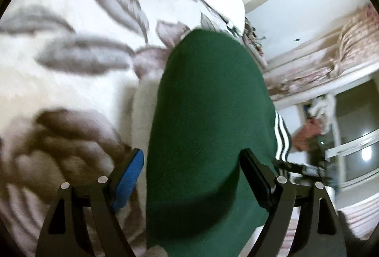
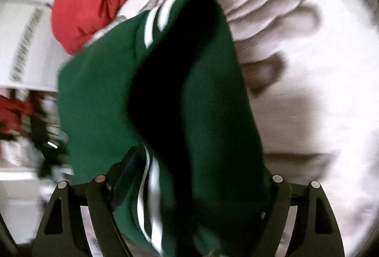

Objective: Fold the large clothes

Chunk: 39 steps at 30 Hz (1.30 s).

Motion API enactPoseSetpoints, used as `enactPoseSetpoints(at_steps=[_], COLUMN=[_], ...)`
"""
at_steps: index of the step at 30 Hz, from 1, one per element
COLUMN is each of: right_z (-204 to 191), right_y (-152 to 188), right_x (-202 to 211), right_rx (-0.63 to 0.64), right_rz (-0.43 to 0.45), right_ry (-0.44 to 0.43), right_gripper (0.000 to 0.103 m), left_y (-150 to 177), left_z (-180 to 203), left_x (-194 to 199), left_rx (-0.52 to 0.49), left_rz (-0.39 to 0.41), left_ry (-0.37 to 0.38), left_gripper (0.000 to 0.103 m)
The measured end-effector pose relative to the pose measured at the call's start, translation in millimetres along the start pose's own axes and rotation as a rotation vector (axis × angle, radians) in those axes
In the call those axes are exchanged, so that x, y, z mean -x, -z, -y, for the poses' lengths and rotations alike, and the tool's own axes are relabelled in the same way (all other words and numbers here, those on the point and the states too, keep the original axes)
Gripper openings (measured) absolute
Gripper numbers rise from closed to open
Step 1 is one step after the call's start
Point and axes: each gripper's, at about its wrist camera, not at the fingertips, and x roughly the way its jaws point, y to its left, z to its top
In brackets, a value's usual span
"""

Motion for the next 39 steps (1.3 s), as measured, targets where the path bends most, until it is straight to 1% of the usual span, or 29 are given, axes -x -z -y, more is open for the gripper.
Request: enactPoseSetpoints(at_steps=[1, 2, 3, 4, 5, 6, 7, 8, 10, 12, 13, 14, 16, 17, 19, 20, 23, 25, 26, 30, 32, 36, 39], right_z=[-8, -1, 2, 5, 9, 0, -12, -26, -34, -59, -67, -91, -106, -117, -135, -141, -156, -172, -178, -207, -219, -241, -254], right_y=[9, -3, 14, 29, 35, 42, 51, 65, 78, 104, 115, 128, 142, 152, 174, 184, 216, 244, 253, 305, 332, 381, 411], right_x=[10, 15, 27, 32, 47, 48, 50, 47, 46, 62, 70, 73, 84, 98, 131, 146, 194, 234, 245, 313, 347, 408, 447], right_rx=[0.017, 0.016, 0.0, -0.01, -0.018, -0.019, -0.021, -0.023, -0.045, -0.06, -0.062, -0.061, -0.059, -0.051, -0.03, -0.027, -0.03, -0.022, -0.02, 0.012, 0.02, 0.037, 0.039], right_rz=[0.041, 0.062, 0.096, 0.114, 0.126, 0.128, 0.138, 0.148, 0.174, 0.19, 0.196, 0.203, 0.22, 0.237, 0.282, 0.3, 0.35, 0.385, 0.393, 0.454, 0.477, 0.536, 0.562], right_ry=[0.097, 0.153, 0.231, 0.262, 0.302, 0.331, 0.362, 0.373, 0.402, 0.41, 0.415, 0.422, 0.43, 0.433, 0.458, 0.462, 0.46, 0.456, 0.45, 0.447, 0.447, 0.443, 0.437], right_gripper=[0.084, 0.084, 0.084, 0.084, 0.084, 0.084, 0.085, 0.085, 0.088, 0.088, 0.088, 0.088, 0.088, 0.088, 0.089, 0.089, 0.089, 0.089, 0.089, 0.089, 0.089, 0.089, 0.089], left_y=[0, 1, 2, 5, 9, 16, 20, 25, 38, 46, 51, 57, 67, 71, 82, 85, 105, 119, 125, 160, 173, 200, 214], left_z=[7, 14, 23, 29, 36, 46, 52, 59, 81, 97, 106, 115, 132, 142, 163, 172, 204, 222, 230, 269, 282, 312, 327], left_x=[5, 9, 15, 18, 22, 27, 28, 28, 32, 30, 33, 38, 47, 54, 72, 80, 119, 145, 157, 213, 234, 279, 305], left_rx=[-0.021, -0.037, -0.051, -0.063, -0.08, -0.106, -0.128, -0.152, -0.238, -0.288, -0.305, -0.318, -0.341, -0.352, -0.37, -0.372, -0.37, -0.367, -0.366, -0.365, -0.355, -0.352, -0.346], left_rz=[0.016, 0.031, 0.052, 0.067, 0.084, 0.105, 0.111, 0.117, 0.15, 0.154, 0.153, 0.156, 0.162, 0.174, 0.188, 0.196, 0.231, 0.255, 0.267, 0.31, 0.311, 0.318, 0.331], left_ry=[-0.043, -0.086, -0.145, -0.173, -0.205, -0.271, -0.32, -0.359, -0.469, -0.537, -0.545, -0.55, -0.545, -0.554, -0.556, -0.553, -0.53, -0.54, -0.548, -0.581, -0.59, -0.579, -0.583], left_gripper=[0.084, 0.085, 0.085, 0.087, 0.092, 0.096, 0.101, 0.102, 0.102, 0.102, 0.102, 0.102, 0.102, 0.102, 0.102, 0.102, 0.102, 0.102, 0.102, 0.102, 0.102, 0.102, 0.102])
